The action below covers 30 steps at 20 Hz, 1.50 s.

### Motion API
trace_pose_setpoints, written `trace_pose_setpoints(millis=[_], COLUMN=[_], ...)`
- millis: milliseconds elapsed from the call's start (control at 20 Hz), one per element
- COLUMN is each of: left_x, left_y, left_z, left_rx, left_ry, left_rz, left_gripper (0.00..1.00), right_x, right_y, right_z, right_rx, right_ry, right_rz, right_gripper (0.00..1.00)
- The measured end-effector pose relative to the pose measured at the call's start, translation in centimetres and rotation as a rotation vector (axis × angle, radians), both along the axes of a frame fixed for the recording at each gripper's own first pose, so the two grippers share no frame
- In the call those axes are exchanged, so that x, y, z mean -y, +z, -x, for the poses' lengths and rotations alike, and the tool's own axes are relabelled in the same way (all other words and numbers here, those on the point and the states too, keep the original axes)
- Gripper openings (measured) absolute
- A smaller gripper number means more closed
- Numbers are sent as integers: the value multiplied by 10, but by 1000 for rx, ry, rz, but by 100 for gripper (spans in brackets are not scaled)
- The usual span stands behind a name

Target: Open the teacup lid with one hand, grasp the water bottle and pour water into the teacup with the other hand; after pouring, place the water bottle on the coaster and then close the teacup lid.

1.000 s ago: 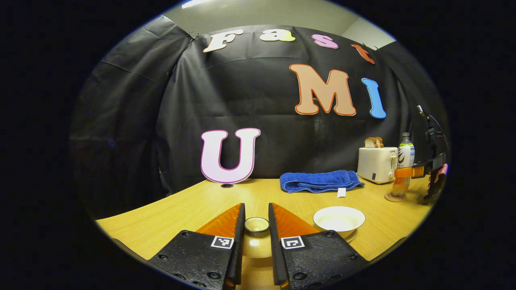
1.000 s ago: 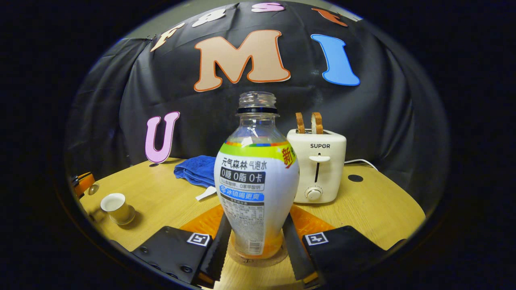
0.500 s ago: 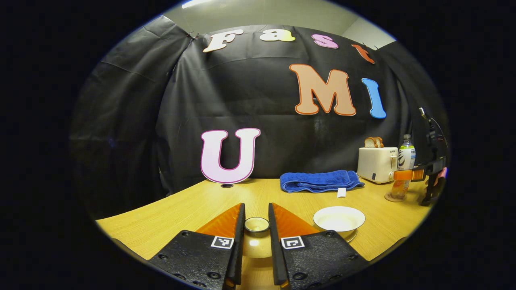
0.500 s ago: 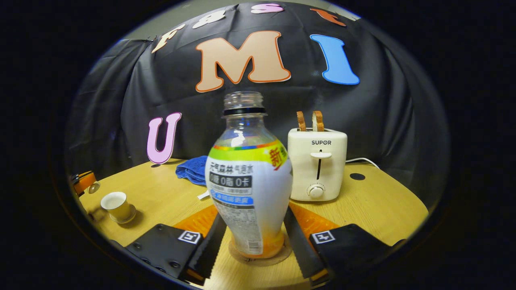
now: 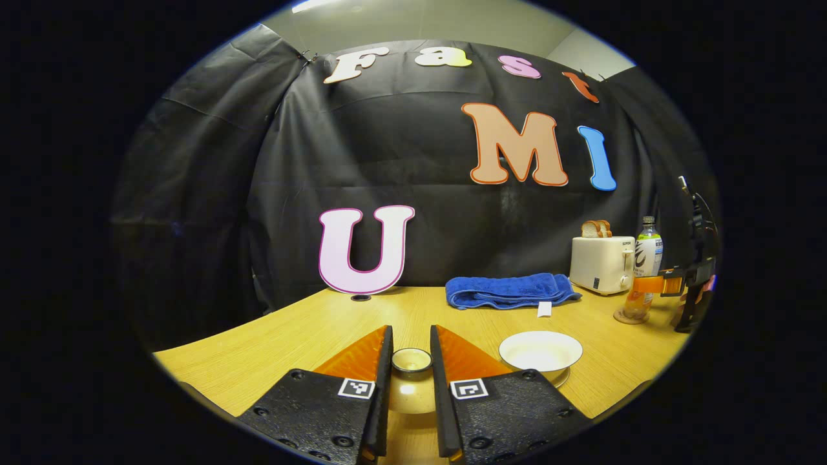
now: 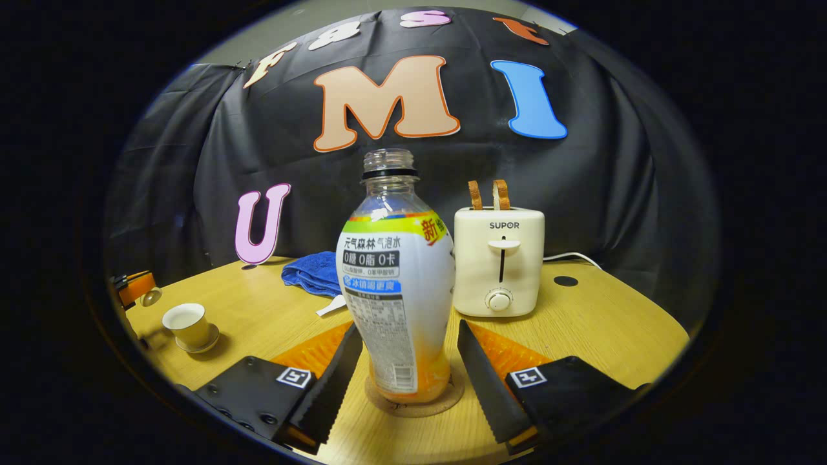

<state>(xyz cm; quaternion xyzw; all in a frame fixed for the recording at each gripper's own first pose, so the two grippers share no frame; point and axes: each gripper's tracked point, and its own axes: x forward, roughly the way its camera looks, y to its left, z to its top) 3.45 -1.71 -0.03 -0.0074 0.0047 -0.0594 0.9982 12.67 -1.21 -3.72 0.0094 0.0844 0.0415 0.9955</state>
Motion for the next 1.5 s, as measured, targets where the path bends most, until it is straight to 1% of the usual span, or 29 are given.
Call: trace_pose_setpoints(millis=[50,150,250,400,450,500,550,600,700,750,800,850,950,1000,1050,1200,1400,1450,1500], left_x=[0,1,5,19,23,29,36,41,49,54,60,66,79,86,94,114,136,140,142], left_y=[0,0,0,0,1,0,0,1,1,1,2,2,2,2,2,3,2,-1,-2], left_z=[0,-1,-1,-6,-8,-9,-12,-13,-16,-17,-18,-19,-20,-19,-20,-17,-12,-12,-12], left_rx=[0,1,1,0,1,-1,0,1,1,0,3,3,7,5,7,7,2,-6,-14], left_ry=[-3,-9,-29,-64,-80,-99,-119,-135,-159,-174,-191,-209,-258,-284,-313,-394,-490,-508,-519], left_rz=[-1,0,0,3,3,3,4,5,7,7,9,9,12,10,12,12,2,-9,-19], left_gripper=[28,28,28,28,28,28,28,28,28,28,28,28,28,28,28,28,28,28,28], right_x=[0,3,1,4,6,8,11,12,16,17,18,21,22,23,25,28,27,27,27], right_y=[0,0,6,18,24,28,25,24,26,26,27,26,27,28,28,28,28,28,29], right_z=[3,11,22,42,49,55,60,67,76,80,85,89,97,101,103,109,110,110,110], right_rx=[6,12,44,118,149,176,170,168,171,171,171,173,176,176,176,176,175,175,175], right_ry=[-4,-23,-27,-46,-56,-64,-72,-73,-83,-86,-94,-105,-117,-126,-135,-154,-155,-155,-155], right_rz=[9,32,37,20,18,18,18,17,17,18,18,20,20,21,22,23,23,22,23], right_gripper=[97,92,95,94,92,94,92,94,94,92,94,96,92,94,92,92,92,94,92])
